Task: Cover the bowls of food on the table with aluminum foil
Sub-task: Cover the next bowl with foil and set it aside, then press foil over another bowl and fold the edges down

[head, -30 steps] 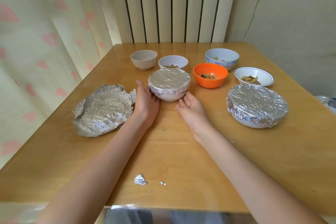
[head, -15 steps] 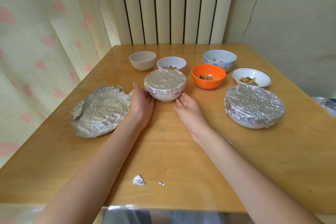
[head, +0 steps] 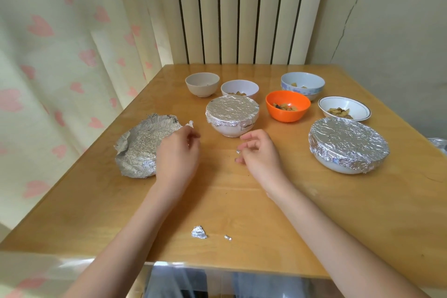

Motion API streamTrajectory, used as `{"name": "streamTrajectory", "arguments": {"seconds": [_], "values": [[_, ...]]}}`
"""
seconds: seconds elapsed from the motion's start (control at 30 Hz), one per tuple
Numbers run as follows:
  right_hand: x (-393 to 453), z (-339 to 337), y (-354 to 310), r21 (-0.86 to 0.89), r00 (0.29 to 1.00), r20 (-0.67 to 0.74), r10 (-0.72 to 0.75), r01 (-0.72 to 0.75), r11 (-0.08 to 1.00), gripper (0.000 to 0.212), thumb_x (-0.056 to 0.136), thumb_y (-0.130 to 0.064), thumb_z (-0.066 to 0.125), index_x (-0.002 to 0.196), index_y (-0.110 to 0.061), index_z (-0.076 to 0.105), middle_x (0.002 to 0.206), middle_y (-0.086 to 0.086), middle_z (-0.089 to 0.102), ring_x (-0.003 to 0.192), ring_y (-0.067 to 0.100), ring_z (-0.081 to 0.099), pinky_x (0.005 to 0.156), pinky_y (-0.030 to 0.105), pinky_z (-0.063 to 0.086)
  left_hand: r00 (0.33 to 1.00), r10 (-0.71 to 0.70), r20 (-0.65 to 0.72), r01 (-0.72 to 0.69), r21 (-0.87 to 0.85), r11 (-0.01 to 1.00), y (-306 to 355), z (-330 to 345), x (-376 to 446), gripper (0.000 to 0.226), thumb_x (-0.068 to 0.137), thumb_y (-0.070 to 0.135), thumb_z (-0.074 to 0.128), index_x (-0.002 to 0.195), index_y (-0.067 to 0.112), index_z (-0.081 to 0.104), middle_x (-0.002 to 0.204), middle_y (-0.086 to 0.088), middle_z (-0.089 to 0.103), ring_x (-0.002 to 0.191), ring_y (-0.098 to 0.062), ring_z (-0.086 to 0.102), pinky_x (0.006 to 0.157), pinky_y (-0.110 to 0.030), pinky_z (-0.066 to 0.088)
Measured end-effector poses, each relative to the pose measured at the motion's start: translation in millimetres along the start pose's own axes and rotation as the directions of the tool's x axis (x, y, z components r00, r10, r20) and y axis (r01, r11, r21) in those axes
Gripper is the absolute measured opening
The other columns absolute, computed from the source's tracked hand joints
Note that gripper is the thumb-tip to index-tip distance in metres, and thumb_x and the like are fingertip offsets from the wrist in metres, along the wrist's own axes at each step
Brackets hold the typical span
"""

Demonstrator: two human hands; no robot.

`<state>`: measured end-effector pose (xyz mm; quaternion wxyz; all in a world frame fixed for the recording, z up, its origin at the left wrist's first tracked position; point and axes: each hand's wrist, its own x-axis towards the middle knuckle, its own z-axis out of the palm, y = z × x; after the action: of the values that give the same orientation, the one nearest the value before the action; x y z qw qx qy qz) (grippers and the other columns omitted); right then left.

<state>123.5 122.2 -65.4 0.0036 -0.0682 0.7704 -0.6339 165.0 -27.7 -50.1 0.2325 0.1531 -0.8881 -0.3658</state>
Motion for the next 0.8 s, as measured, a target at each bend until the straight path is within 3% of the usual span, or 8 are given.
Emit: {"name": "streamTrajectory", "arguments": {"seconds": [0.07, 0.13, 0.2, 0.33, 0.43, 0.53, 0.6, 0.8], "values": [[-3, -5, -12, -0.065, 0.986, -0.031, -0.167, 0.164, 0.984, 0.029, 0.086, 0.008, 0.046, 0.09, -0.02, 0.05, 0.088, 0.013, 0.062, 0.059, 0.019, 0.063, 0.052, 0.017, 0.044, 0.998, 0.063, 0.006, -0.061, 0.369, 0.927, -12, -9, -7, 0.033, 0.095, 0.02, 0.049, 0.126, 0.012, 0.058, 0.129, -0.008, 0.061, 0.125, -0.029, 0.051, 0.087, -0.039, 0.044], [4, -16, -29, -0.138, 0.945, -0.057, -0.321, 0.311, 0.94, 0.031, 0.086, 0.006, 0.048, 0.088, -0.025, 0.049, 0.084, 0.009, 0.063, 0.066, 0.024, 0.063, 0.059, 0.024, 0.047, 0.995, 0.066, 0.072, -0.092, 0.466, 0.88, -26, -9, -7, 0.053, 0.097, 0.032, 0.048, 0.143, 0.006, 0.041, 0.148, -0.012, 0.045, 0.145, -0.028, 0.028, 0.111, -0.04, 0.028], [27, -32, -44, -0.261, 0.913, -0.111, -0.394, 0.355, 0.898, 0.027, 0.085, 0.004, 0.047, 0.093, -0.02, 0.054, 0.083, 0.005, 0.064, 0.072, 0.022, 0.062, 0.066, 0.028, 0.045, 0.99, 0.048, 0.132, -0.108, 0.504, 0.857, -39, -6, -4, 0.062, 0.098, 0.041, 0.046, 0.145, 0.002, 0.036, 0.153, -0.014, 0.037, 0.148, -0.028, 0.019, 0.119, -0.04, 0.013], [99, -74, -61, -0.571, 0.933, -0.191, -0.304, 0.146, 0.808, 0.033, 0.088, 0.001, 0.041, 0.114, -0.009, 0.058, 0.106, 0.011, 0.064, 0.1, 0.021, 0.055, 0.074, 0.02, 0.033, 0.984, 0.042, 0.175, -0.125, 0.497, 0.859, -45, -2, 4, 0.056, 0.098, 0.041, 0.044, 0.141, 0.005, 0.042, 0.152, -0.013, 0.038, 0.148, -0.028, 0.019, 0.119, -0.04, 0.008], [155, -101, -52, -0.745, 0.954, -0.142, -0.264, 0.073, 0.664, 0.035, 0.088, 0.002, 0.048, 0.121, -0.004, 0.057, 0.123, 0.018, 0.058, 0.116, 0.034, 0.052, 0.087, 0.03, 0.041, 0.982, 0.058, 0.181, -0.141, 0.49, 0.86, -46, 1, 6, 0.052, 0.099, 0.036, 0.043, 0.142, 0.007, 0.042, 0.153, -0.01, 0.039, 0.148, -0.026, 0.018, 0.12, -0.039, 0.006], [194, -115, -37, -0.888, 0.963, -0.133, -0.235, -0.011, 0.459, 0.031, 0.089, -0.003, 0.054, 0.119, -0.004, 0.062, 0.124, 0.021, 0.059, 0.116, 0.038, 0.053, 0.094, 0.039, 0.045, 0.982, 0.105, 0.157, -0.166, 0.456, 0.875, -47, 3, 5, 0.044, 0.098, 0.029, 0.044, 0.137, 0.007, 0.048, 0.145, -0.006, 0.049, 0.147, -0.025, 0.023, 0.12, -0.039, 0.007], [205, -118, -30, -0.943, 0.979, -0.11, -0.174, -0.048, 0.328, 0.029, 0.091, -0.01, 0.057, 0.119, -0.008, 0.063, 0.124, 0.02, 0.059, 0.115, 0.037, 0.054, 0.091, 0.039, 0.046, 0.981, 0.124, 0.147, -0.177, 0.436, 0.882, -46, 4, 4, 0.041, 0.098, 0.025, 0.046, 0.134, 0.007, 0.05, 0.142, -0.005, 0.051, 0.147, -0.024, 0.025, 0.12, -0.038, 0.008], [226, -116, -23, -0.995, 0.988, -0.039, -0.149, -0.025, 0.096, 0.023, 0.091, -0.008, 0.057, 0.113, -0.006, 0.066, 0.117, 0.019, 0.061, 0.108, 0.036, 0.058, 0.083, 0.038, 0.048, 0.979, 0.168, 0.115, -0.2, 0.388, 0.9, -49, 7, 8, 0.037, 0.093, 0.017, 0.053, 0.128, 0.005, 0.057, 0.132, -0.01, 0.059, 0.143, -0.027, 0.034, 0.12, -0.038, 0.011]]}}
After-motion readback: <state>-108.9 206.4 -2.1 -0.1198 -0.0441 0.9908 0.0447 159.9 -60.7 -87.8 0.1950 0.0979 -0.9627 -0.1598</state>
